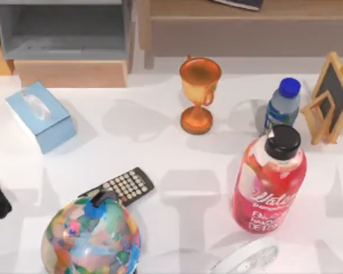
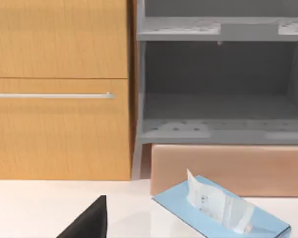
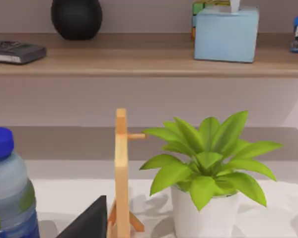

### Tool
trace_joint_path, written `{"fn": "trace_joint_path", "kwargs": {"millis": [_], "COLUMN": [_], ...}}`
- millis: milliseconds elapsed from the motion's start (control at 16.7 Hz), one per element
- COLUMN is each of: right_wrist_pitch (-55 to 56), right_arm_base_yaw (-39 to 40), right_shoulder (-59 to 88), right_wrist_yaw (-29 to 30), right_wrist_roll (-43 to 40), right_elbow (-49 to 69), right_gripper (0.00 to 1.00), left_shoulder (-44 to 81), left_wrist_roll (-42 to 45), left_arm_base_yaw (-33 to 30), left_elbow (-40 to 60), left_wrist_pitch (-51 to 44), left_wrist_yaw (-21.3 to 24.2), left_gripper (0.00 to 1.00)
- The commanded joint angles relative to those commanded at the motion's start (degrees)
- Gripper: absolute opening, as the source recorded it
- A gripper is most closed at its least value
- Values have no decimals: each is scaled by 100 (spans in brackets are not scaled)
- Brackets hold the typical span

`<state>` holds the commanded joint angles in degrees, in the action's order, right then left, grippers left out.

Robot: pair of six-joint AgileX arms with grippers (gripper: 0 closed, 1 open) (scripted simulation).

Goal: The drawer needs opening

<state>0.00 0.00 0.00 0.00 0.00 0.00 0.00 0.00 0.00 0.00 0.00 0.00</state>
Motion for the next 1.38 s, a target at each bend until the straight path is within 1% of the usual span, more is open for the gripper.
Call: {"fn": "trace_joint_path", "kwargs": {"millis": [180,300,480,840,1020,1140,1380], "right_wrist_pitch": [0,0,0,0,0,0,0], "right_arm_base_yaw": [0,0,0,0,0,0,0], "right_shoulder": [0,0,0,0,0,0,0], "right_wrist_yaw": [0,0,0,0,0,0,0], "right_wrist_roll": [0,0,0,0,0,0,0], "right_elbow": [0,0,0,0,0,0,0], "right_gripper": [100,100,100,100,100,100,100], "left_shoulder": [80,403,1304,3530,4284,4536,4578], "left_wrist_roll": [6,19,36,57,66,69,70], "left_arm_base_yaw": [-44,-216,-631,-1581,-1921,-2043,-2065], "left_elbow": [64,295,838,2089,2541,2701,2730], "left_wrist_pitch": [44,203,574,1433,1744,1853,1873], "left_wrist_yaw": [-48,-225,-634,-1559,-1894,-2015,-2037], "left_gripper": [100,100,100,100,100,100,100]}}
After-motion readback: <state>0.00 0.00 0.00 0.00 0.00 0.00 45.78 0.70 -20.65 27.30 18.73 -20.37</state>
